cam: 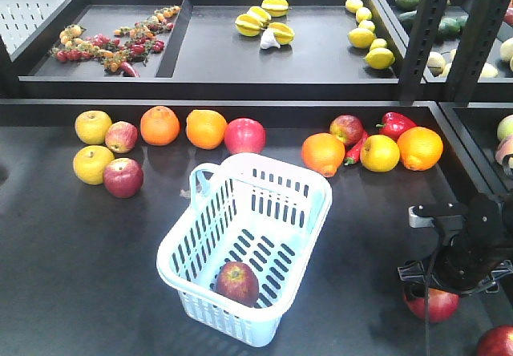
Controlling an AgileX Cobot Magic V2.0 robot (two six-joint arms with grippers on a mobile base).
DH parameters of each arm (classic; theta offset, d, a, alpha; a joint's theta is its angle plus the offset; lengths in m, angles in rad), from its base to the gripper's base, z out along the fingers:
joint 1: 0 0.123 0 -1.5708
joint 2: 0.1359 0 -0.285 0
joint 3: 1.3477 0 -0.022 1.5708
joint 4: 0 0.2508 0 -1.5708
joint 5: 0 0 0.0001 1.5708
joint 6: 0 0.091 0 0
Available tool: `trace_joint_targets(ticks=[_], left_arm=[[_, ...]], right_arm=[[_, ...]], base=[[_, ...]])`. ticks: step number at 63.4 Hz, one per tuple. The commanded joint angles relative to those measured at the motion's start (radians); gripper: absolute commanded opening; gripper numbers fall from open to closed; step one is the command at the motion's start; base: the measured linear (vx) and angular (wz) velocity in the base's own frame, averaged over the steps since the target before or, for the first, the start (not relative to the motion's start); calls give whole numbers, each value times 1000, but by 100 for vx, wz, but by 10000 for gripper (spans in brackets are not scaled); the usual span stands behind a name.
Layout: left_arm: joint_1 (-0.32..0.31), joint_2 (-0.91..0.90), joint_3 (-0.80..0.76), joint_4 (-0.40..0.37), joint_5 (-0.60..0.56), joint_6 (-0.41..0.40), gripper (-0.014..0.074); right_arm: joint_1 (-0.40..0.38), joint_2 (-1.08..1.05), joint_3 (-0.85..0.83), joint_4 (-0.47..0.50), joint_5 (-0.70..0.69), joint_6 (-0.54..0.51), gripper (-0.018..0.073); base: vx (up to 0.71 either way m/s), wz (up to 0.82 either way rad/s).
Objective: Pick three apples into basket with both arms
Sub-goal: 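Move the right gripper back and close it on another red apple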
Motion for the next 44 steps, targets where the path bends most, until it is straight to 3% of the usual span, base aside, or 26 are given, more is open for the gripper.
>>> trace_joint_targets(ticks=[1, 17, 30, 44], left_arm=[[-1, 6, -26, 12, -62, -8, 589], [-1, 6, -26, 11, -62, -8, 589], [-1, 6, -26, 11, -62, -8, 589], [-1, 6, -26, 11, -62, -8, 589]], right_arm=[[-4, -71, -15, -2, 25, 20, 363], [39, -274, -15, 5, 55, 29, 363], [182, -447, -15, 5, 136, 35, 363], [385, -595, -15, 6, 211, 77, 363]], base=[[0, 0], [0, 0], [0, 0], [0, 0]])
